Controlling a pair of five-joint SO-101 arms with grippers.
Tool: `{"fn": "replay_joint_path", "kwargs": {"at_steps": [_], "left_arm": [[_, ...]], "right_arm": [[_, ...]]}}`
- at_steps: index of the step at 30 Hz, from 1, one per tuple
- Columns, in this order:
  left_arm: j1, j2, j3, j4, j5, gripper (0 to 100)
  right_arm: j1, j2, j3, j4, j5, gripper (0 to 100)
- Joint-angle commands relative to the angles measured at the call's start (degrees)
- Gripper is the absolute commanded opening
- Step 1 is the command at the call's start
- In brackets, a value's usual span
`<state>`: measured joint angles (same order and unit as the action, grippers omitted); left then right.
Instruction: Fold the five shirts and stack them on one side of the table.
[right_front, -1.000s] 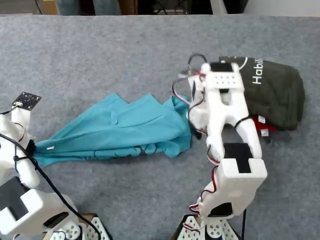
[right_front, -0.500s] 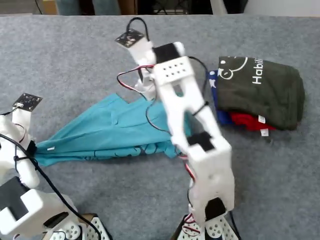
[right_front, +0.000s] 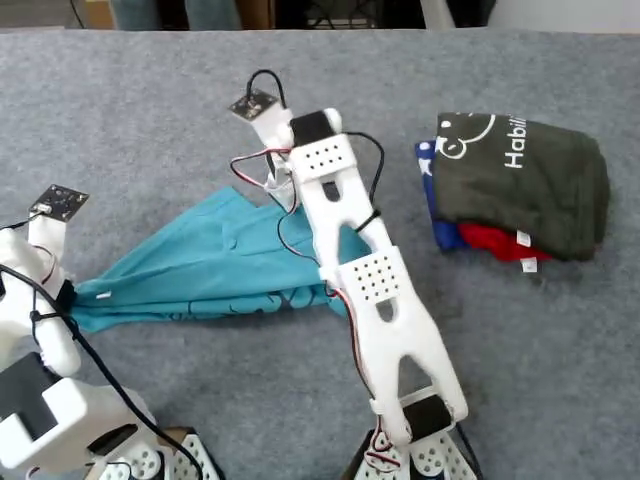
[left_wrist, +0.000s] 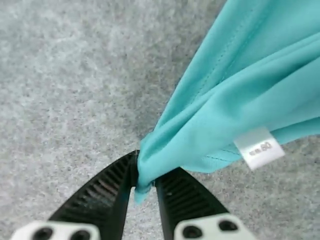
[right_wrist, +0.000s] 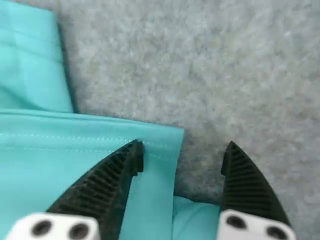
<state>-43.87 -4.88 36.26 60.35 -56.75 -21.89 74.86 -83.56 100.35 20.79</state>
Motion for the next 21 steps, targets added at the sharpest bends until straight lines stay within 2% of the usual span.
{"fn": "replay_joint_path", "kwargs": {"at_steps": [1,8,13,14,19,21], "left_arm": [[0.4,-1.6,-0.1,-0.4,0.8,3],[0.4,-1.6,-0.1,-0.4,0.8,3],[0.4,-1.6,-0.1,-0.4,0.8,3],[0.4,-1.6,-0.1,-0.4,0.8,3],[0.4,-1.6,-0.1,-0.4,0.8,3],[0.4,-1.6,-0.1,-0.4,0.8,3]], "right_arm": [[-1.1,0.2,-3.1,-0.4,-0.4,26.6],[-1.1,2.9,-3.0,0.1,0.0,24.6],[-1.2,3.0,-3.5,-0.1,-0.4,2.5],[-1.2,3.0,-3.4,0.1,0.0,1.1],[-0.9,3.0,-3.6,0.4,-0.7,1.3],[-0.7,2.8,-4.1,0.4,-3.6,1.3]]}}
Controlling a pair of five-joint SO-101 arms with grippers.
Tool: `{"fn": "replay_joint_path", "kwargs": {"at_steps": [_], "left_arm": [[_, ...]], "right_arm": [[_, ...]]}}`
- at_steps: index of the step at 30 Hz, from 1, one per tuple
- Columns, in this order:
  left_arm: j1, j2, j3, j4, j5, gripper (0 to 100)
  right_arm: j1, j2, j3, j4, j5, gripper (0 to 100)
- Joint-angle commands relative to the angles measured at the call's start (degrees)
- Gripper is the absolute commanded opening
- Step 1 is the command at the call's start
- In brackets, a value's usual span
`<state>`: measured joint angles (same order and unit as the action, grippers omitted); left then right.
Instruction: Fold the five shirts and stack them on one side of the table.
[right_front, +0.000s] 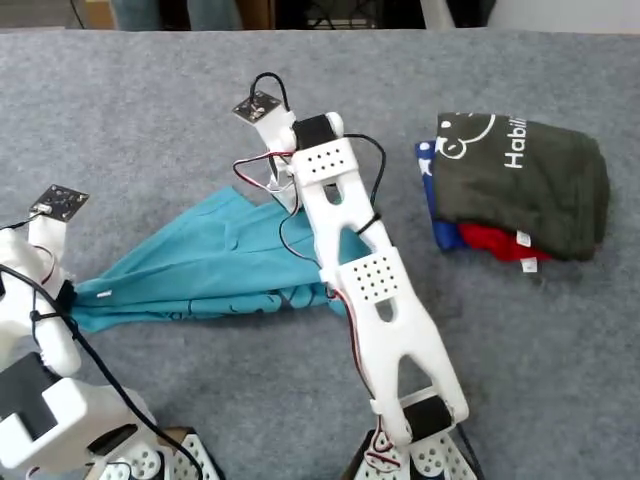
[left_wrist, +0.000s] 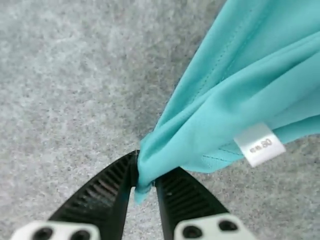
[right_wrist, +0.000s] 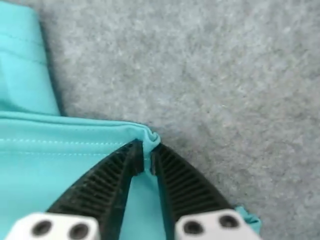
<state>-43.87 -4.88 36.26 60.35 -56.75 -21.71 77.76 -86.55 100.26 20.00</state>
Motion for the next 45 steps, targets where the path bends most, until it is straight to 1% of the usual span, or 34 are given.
{"fn": "replay_joint_path", "kwargs": {"at_steps": [1,3,4,6,9,11,13,16,19,24,28,31,36,41,43,45], "left_arm": [[0.4,-1.6,-0.1,-0.4,0.9,3],[0.9,-1.6,-0.4,-0.4,2.1,3],[1.7,-1.6,-0.6,-0.4,4.1,3],[3.7,-2.1,-0.7,-0.4,8.6,3],[8.4,-2.2,-2.2,0.0,18.4,3],[10.5,-3.2,-5.8,1.2,26.5,3],[10.9,-6.0,-11.1,4.7,33.1,3],[11.4,-11.3,-19.5,9.8,39.0,3],[11.4,-16.0,-26.9,13.3,42.5,3],[11.0,-20.2,-35.1,16.4,45.8,3],[10.8,-21.7,-42.7,19.2,48.7,3],[11.2,-23.1,-51.8,22.2,50.7,3],[11.3,-24.0,-66.2,27.4,51.2,3],[11.3,-24.0,-79.3,36.5,51.1,3],[11.3,-24.0,-83.9,40.2,50.7,3],[10.8,-24.1,-85.2,40.7,49.7,3]], "right_arm": [[-0.7,-0.7,-2.1,0.5,-4.9,1.3],[0.4,-2.2,-4.9,0.6,-8.7,1.3],[0.7,-3.5,-7.3,0.6,-10.0,1.3],[1.1,-6.6,-9.7,0.6,-12.0,1.3],[1.1,-15.0,-8.4,0.7,-14.1,1.3],[1.2,-20.7,-9.1,0.7,-15.6,1.3],[1.3,-26.9,-9.3,0.8,-17.1,1.3],[1.3,-36.2,-9.3,0.8,-18.7,1.3],[1.3,-45.0,-9.3,0.6,-19.4,1.3],[4.0,-56.8,-9.3,-2.3,-19.4,1.3],[9.3,-63.2,-9.3,-9.9,-21.1,1.3],[12.5,-66.6,-9.2,-15.3,-22.2,1.3],[12.8,-72.5,-9.1,-18.8,-21.9,1.3],[12.8,-78.8,-9.1,-21.3,-21.8,1.3],[12.8,-80.7,-9.1,-21.6,-21.8,1.3],[12.8,-81.8,-8.0,-21.7,-21.8,1.3]]}}
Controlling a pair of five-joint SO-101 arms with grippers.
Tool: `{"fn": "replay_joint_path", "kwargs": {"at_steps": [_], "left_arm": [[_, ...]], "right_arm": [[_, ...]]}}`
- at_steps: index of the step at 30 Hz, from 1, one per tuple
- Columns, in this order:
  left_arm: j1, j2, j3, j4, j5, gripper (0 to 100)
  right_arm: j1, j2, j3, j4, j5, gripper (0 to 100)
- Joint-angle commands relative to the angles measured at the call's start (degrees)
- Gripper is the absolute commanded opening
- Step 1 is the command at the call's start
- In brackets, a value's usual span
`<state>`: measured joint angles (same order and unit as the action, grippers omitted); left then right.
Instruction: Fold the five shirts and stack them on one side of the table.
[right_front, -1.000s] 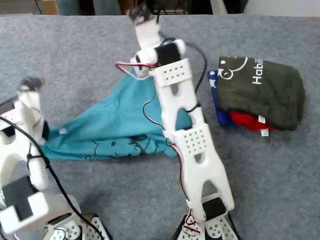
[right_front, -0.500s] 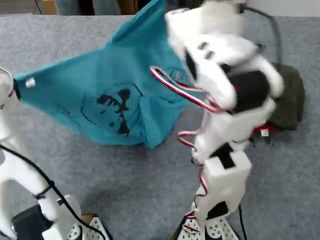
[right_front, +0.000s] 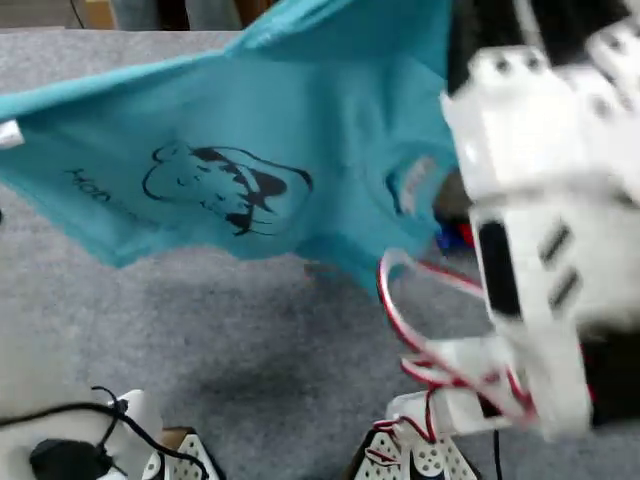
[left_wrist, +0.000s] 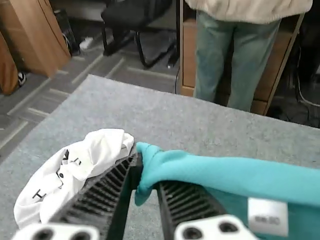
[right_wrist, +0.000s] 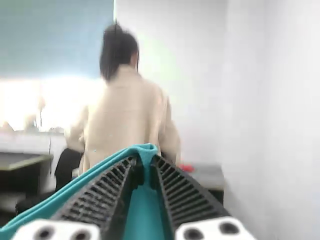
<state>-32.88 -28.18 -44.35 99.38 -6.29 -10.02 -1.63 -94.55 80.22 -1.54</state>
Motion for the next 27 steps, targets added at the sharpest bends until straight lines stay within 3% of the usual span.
{"fn": "replay_joint_path", "kwargs": {"at_steps": [1,5,11,15,18,21,23,27], "left_arm": [[-0.2,-0.9,-4.7,1.7,-1.0,3],[0.2,-3.5,0.0,1.7,-3.3,3],[0.4,-3.7,21.0,-3.1,-6.0,3],[0.4,-0.4,42.0,-21.5,-5.8,3],[0.4,3.8,55.2,-44.0,-4.7,3],[0.0,10.0,60.0,-66.8,-0.1,3],[0.0,14.4,57.4,-73.4,5.2,3],[0.3,20.4,44.4,-68.0,11.4,3]], "right_arm": [[1.3,-2.9,1.5,-1.6,-0.3,1.3],[1.2,-2.5,9.3,-1.6,-0.2,1.3],[1.1,-2.4,29.8,-8.6,-0.1,1.3],[-1.9,-2.4,49.4,-18.5,-0.2,1.4],[-5.9,-2.4,64.0,-28.5,-0.2,1.4],[-7.3,-1.1,74.9,-43.9,-0.2,1.4],[-7.1,1.3,77.1,-52.0,-0.4,1.4],[-7.0,7.9,72.3,-53.7,-0.5,1.4]]}}
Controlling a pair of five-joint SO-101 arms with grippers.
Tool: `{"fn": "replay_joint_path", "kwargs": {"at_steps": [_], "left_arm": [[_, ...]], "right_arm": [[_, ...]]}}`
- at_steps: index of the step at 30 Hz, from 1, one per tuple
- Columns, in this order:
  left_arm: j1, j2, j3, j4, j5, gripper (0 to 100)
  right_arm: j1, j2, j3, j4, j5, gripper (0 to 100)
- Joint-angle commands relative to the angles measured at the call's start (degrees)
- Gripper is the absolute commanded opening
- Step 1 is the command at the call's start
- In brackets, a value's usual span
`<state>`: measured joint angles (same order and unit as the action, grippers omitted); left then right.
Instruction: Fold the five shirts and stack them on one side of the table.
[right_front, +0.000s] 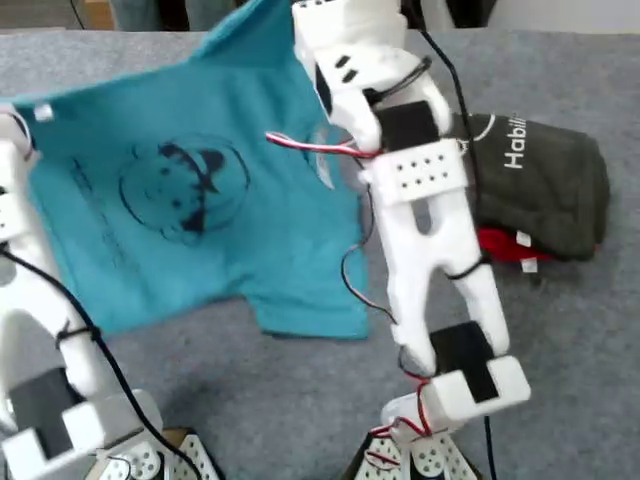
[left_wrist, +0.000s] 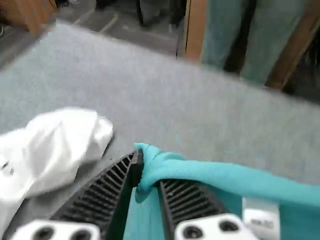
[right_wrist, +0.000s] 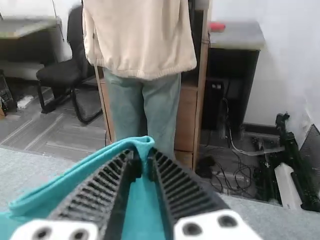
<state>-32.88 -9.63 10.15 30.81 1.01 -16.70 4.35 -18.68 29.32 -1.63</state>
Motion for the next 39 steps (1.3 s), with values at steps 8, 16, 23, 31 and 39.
{"fn": "replay_joint_path", "kwargs": {"at_steps": [8,16,23,31,39], "left_arm": [[2.4,3.3,-16.8,19.0,3.3,3],[2.0,1.6,-0.5,26.2,-8.6,3],[2.0,-1.5,16.6,25.6,-18.5,3],[-4.6,-1.4,33.2,8.5,-22.2,3],[-6.4,-1.4,35.1,9.7,-28.4,3]], "right_arm": [[-0.4,10.7,-17.6,11.1,-0.5,1.4],[-2.7,7.3,-23.1,44.6,-0.1,1.4],[-4.8,6.1,-22.7,68.5,9.7,1.4],[-3.1,1.6,-9.3,71.5,16.2,1.4],[-1.4,-5.0,14.3,60.4,16.9,1.4]]}}
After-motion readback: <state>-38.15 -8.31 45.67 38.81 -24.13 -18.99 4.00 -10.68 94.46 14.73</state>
